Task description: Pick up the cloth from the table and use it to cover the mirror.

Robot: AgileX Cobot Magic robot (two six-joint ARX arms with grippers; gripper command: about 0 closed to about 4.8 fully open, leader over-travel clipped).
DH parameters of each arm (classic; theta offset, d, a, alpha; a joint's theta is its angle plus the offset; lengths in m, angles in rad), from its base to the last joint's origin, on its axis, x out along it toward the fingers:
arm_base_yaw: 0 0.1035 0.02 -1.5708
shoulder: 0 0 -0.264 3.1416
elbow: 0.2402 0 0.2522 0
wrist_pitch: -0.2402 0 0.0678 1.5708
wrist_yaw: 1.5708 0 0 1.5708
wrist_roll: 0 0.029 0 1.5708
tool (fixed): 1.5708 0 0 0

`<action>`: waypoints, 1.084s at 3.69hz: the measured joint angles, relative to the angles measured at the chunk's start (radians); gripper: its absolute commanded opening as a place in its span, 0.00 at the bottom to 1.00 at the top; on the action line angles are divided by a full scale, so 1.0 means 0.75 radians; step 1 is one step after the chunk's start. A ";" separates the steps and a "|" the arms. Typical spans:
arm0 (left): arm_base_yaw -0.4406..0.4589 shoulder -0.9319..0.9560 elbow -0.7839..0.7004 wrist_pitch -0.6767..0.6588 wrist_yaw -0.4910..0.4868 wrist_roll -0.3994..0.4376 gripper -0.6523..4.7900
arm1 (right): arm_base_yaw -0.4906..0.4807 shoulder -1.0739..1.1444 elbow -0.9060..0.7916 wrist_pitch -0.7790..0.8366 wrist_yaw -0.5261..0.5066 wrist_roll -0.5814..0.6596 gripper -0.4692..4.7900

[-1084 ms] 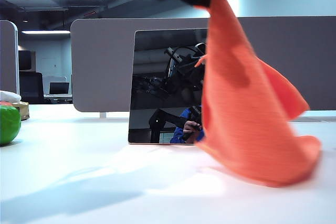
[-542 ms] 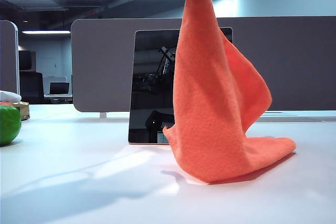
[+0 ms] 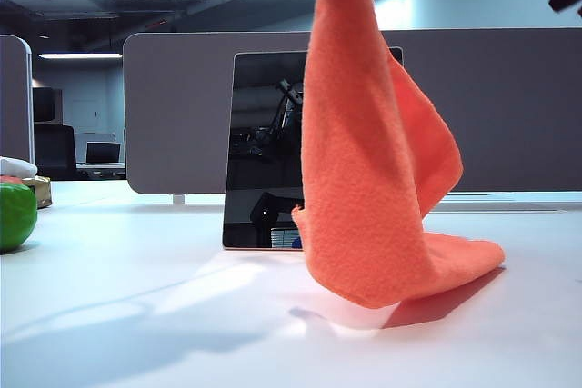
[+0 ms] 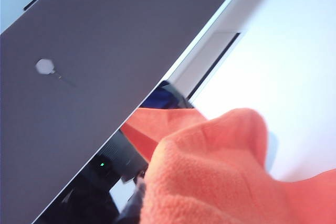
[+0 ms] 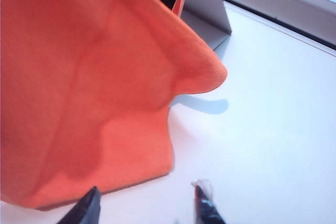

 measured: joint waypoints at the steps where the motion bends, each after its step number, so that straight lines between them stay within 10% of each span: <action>1: 0.003 -0.068 0.000 -0.074 -0.022 -0.004 0.11 | -0.001 0.008 -0.100 0.059 -0.029 -0.060 0.62; 4: 0.003 -0.086 0.000 -0.182 -0.022 -0.007 0.11 | -0.001 0.171 -0.157 0.293 -0.079 -0.144 0.62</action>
